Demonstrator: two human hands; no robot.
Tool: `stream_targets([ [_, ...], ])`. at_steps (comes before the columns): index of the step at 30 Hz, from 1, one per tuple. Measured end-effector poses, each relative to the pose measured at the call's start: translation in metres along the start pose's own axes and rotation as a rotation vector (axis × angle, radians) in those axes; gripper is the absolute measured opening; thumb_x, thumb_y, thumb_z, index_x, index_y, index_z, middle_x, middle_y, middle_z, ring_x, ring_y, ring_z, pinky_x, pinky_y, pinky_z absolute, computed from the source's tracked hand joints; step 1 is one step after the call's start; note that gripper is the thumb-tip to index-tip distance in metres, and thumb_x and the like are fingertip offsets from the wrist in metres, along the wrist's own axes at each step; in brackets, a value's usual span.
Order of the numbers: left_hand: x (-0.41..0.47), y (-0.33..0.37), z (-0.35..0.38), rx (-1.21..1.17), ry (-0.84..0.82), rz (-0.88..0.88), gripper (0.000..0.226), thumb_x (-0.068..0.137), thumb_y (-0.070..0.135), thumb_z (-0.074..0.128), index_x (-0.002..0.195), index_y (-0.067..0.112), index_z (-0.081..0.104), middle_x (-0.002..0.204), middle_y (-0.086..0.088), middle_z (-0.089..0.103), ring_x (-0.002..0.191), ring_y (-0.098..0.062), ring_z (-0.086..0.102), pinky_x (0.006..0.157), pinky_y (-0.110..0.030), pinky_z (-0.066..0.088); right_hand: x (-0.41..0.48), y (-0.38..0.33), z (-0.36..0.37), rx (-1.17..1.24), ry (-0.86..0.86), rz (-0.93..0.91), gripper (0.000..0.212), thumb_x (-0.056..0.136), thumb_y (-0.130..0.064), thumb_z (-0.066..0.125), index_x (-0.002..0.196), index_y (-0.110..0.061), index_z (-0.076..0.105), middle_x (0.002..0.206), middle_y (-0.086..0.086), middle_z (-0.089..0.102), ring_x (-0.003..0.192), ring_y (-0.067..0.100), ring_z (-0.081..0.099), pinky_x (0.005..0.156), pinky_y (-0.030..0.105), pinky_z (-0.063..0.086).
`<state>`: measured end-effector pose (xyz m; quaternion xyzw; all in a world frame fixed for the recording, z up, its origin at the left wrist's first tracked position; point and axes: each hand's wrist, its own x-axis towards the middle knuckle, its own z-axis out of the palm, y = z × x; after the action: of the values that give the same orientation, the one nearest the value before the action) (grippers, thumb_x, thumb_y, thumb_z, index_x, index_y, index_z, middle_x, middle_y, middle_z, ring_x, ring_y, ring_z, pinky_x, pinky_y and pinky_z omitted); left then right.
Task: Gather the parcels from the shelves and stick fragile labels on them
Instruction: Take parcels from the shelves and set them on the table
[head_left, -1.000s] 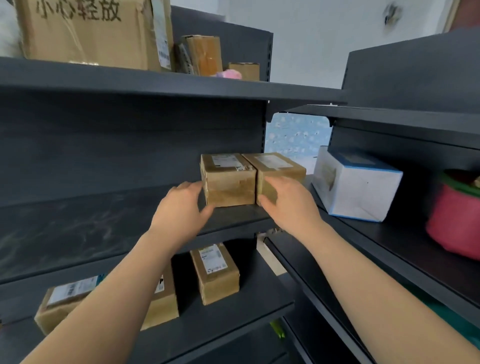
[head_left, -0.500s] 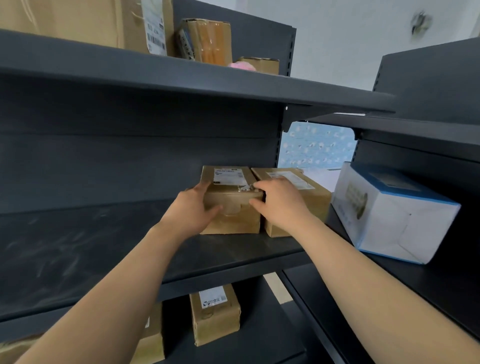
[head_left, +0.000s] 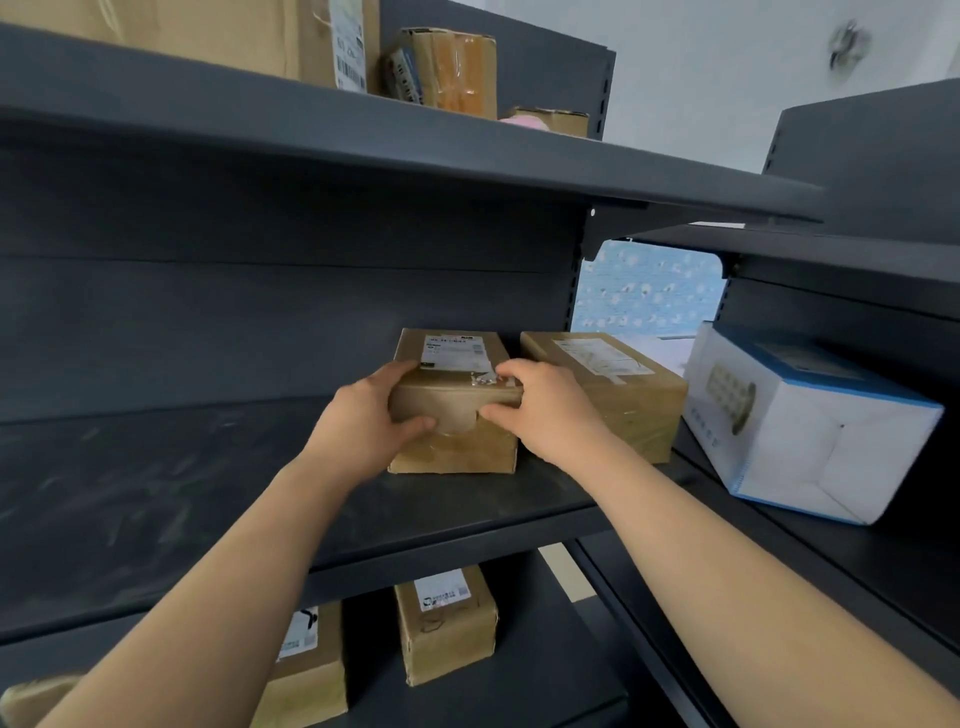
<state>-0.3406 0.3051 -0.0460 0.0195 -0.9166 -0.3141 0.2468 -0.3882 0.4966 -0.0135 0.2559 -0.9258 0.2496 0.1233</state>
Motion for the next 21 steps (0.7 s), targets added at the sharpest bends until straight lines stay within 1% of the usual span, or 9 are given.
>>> stream_targets([
  [2, -0.007, 0.0, -0.006, 0.011, 0.024, 0.023, 0.069, 0.077, 0.034, 0.075, 0.139, 0.032, 0.043, 0.124, 0.003, 0.06, 0.096, -0.012, 0.056, 0.08, -0.023, 0.047, -0.012, -0.003, 0.001, 0.037, 0.05, -0.002, 0.057, 0.085, -0.036, 0.068, 0.136, -0.018, 0.05, 0.128, 0.0, 0.058, 0.115, 0.016, 0.054, 0.091, 0.024, 0.041],
  [3, -0.012, 0.001, -0.009, 0.007, 0.025, 0.035, 0.07, 0.076, 0.034, 0.075, 0.138, 0.032, 0.043, 0.122, 0.004, 0.06, 0.094, -0.01, 0.055, 0.081, -0.023, 0.047, -0.019, -0.005, 0.001, 0.046, 0.071, -0.004, 0.056, 0.084, -0.037, 0.068, 0.135, -0.02, 0.051, 0.127, -0.002, 0.058, 0.115, 0.015, 0.053, 0.09, 0.022, 0.04],
  [7, -0.041, 0.002, -0.026, -0.036, 0.023, 0.091, 0.069, 0.074, 0.038, 0.077, 0.136, 0.037, 0.046, 0.11, 0.009, 0.063, 0.084, -0.005, 0.054, 0.07, -0.017, 0.043, -0.058, -0.023, -0.001, 0.067, 0.155, 0.016, 0.052, 0.084, -0.037, 0.069, 0.132, -0.024, 0.055, 0.122, -0.005, 0.063, 0.103, 0.012, 0.058, 0.088, 0.022, 0.046],
  [11, -0.077, 0.008, -0.049, -0.079, 0.026, 0.16, 0.068, 0.071, 0.04, 0.078, 0.132, 0.042, 0.049, 0.095, 0.013, 0.064, 0.078, -0.002, 0.057, 0.065, -0.013, 0.043, -0.106, -0.051, -0.008, 0.128, 0.251, 0.061, 0.051, 0.082, -0.032, 0.072, 0.129, -0.021, 0.058, 0.118, -0.003, 0.066, 0.102, 0.012, 0.061, 0.092, 0.032, 0.051],
  [13, -0.096, 0.012, -0.062, -0.084, 0.019, 0.222, 0.069, 0.07, 0.041, 0.078, 0.132, 0.042, 0.049, 0.096, 0.019, 0.059, 0.079, -0.001, 0.056, 0.067, -0.013, 0.042, -0.133, -0.066, -0.011, 0.171, 0.305, 0.089, 0.051, 0.079, -0.029, 0.075, 0.127, -0.02, 0.06, 0.114, -0.005, 0.067, 0.098, 0.009, 0.064, 0.088, 0.033, 0.054],
  [16, -0.126, 0.022, -0.078, -0.116, 0.009, 0.293, 0.068, 0.068, 0.04, 0.079, 0.13, 0.041, 0.052, 0.096, 0.019, 0.06, 0.081, -0.005, 0.059, 0.071, -0.02, 0.047, -0.173, -0.085, -0.015, 0.205, 0.379, 0.159, 0.052, 0.077, -0.03, 0.077, 0.125, -0.023, 0.062, 0.112, -0.009, 0.067, 0.096, 0.006, 0.064, 0.085, 0.032, 0.056],
  [17, -0.136, 0.026, -0.083, -0.134, 0.007, 0.311, 0.067, 0.067, 0.039, 0.08, 0.129, 0.04, 0.054, 0.095, 0.019, 0.06, 0.081, -0.006, 0.059, 0.071, -0.02, 0.048, -0.187, -0.091, -0.018, 0.205, 0.398, 0.184, 0.051, 0.076, -0.03, 0.077, 0.125, -0.025, 0.062, 0.112, -0.011, 0.066, 0.097, 0.004, 0.064, 0.085, 0.03, 0.056],
  [19, -0.155, 0.034, -0.089, -0.178, -0.012, 0.341, 0.066, 0.066, 0.038, 0.08, 0.127, 0.039, 0.055, 0.093, 0.02, 0.06, 0.08, -0.004, 0.058, 0.069, -0.015, 0.045, -0.216, -0.103, -0.026, 0.189, 0.442, 0.232, 0.05, 0.076, -0.03, 0.078, 0.123, -0.028, 0.063, 0.109, -0.014, 0.066, 0.094, 0.003, 0.064, 0.083, 0.027, 0.056],
  [21, -0.174, 0.044, -0.093, -0.233, -0.055, 0.365, 0.066, 0.065, 0.038, 0.08, 0.126, 0.04, 0.056, 0.093, 0.019, 0.061, 0.08, -0.003, 0.058, 0.07, -0.014, 0.044, -0.248, -0.114, -0.034, 0.16, 0.485, 0.289, 0.049, 0.074, -0.031, 0.078, 0.121, -0.03, 0.064, 0.102, -0.014, 0.069, 0.084, 0.007, 0.066, 0.078, 0.03, 0.056],
])
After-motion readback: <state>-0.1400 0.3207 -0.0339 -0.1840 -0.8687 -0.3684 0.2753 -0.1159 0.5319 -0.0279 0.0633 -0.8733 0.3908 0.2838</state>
